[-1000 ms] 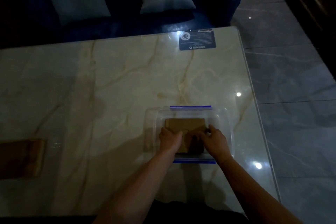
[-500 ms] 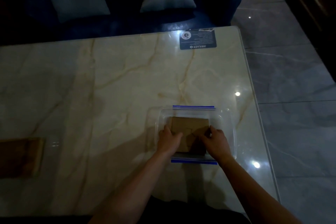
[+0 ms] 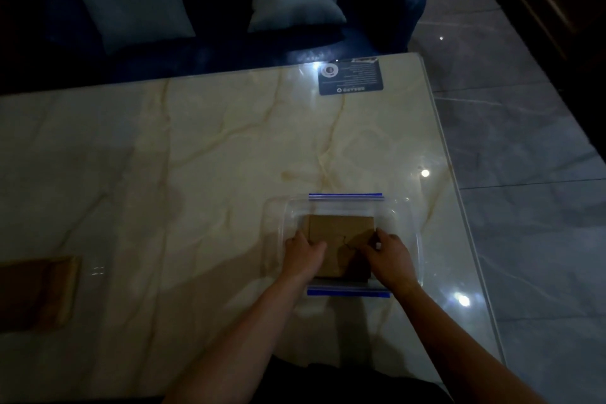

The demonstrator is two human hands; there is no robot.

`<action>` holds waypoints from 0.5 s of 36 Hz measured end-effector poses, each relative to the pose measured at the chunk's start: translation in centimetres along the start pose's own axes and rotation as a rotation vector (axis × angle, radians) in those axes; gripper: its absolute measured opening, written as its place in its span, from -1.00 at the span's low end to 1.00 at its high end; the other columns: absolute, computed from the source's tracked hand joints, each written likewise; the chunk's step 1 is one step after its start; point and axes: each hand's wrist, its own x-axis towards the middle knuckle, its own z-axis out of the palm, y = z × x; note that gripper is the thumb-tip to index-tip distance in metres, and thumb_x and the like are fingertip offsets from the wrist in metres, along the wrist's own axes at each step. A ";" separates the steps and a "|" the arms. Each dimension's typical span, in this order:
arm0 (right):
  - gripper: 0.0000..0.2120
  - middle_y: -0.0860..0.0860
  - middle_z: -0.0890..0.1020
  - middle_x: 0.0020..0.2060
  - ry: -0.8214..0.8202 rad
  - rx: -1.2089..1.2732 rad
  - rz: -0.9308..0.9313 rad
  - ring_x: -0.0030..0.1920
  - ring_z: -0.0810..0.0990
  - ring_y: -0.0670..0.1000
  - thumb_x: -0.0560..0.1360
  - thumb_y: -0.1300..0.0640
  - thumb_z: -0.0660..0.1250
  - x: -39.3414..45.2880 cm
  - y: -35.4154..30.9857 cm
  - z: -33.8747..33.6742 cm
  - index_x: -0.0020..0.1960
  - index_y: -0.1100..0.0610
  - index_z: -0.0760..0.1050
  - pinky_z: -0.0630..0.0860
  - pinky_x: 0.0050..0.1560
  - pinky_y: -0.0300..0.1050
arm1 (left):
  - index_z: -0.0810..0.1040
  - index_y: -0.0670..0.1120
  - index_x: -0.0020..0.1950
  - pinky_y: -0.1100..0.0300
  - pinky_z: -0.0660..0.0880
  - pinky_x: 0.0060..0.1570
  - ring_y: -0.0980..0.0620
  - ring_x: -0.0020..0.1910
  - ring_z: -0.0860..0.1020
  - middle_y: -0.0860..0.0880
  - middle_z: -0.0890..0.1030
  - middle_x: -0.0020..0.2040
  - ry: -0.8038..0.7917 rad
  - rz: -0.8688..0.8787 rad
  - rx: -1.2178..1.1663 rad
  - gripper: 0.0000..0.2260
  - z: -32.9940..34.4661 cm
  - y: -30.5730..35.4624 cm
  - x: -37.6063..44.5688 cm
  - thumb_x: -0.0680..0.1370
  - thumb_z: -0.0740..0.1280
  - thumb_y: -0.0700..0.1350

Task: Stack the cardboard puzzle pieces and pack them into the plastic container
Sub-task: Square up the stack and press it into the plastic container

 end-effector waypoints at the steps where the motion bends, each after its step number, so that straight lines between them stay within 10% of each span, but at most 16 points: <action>1: -0.79 0.14 0.60 0.06 -0.005 -0.012 -0.010 0.02 0.62 0.09 0.58 0.04 0.29 0.0 0.1 0.0 0.13 0.14 0.51 0.59 0.11 0.05 | 0.35 -0.12 0.40 -0.10 0.46 0.26 -0.15 0.22 0.50 -0.18 0.45 0.32 -0.003 -0.001 0.005 -0.54 0.0 -0.1 0.1 0.52 0.27 -0.03; 11: -0.49 0.08 0.46 0.35 0.221 -0.340 -0.233 0.26 0.50 0.11 0.57 -0.21 0.14 -2.5 0.4 -0.4 0.44 -0.02 0.21 0.55 0.10 0.04 | 0.07 -0.07 0.57 -0.07 0.29 0.43 -0.13 0.49 0.22 -0.14 0.15 0.54 0.164 0.326 0.350 -0.32 0.8 0.3 0.3 0.54 0.29 0.05; 18: -0.04 0.10 0.24 0.54 0.051 -0.687 -0.424 0.53 0.17 0.21 0.41 -0.57 -0.05 -4.5 2.7 -0.7 0.59 0.04 0.05 0.20 0.49 0.21 | 0.14 -0.07 0.56 -0.02 0.26 0.43 -0.12 0.48 0.25 -0.12 0.20 0.55 -0.048 0.651 0.984 -0.35 -0.7 2.6 3.7 0.55 0.24 0.14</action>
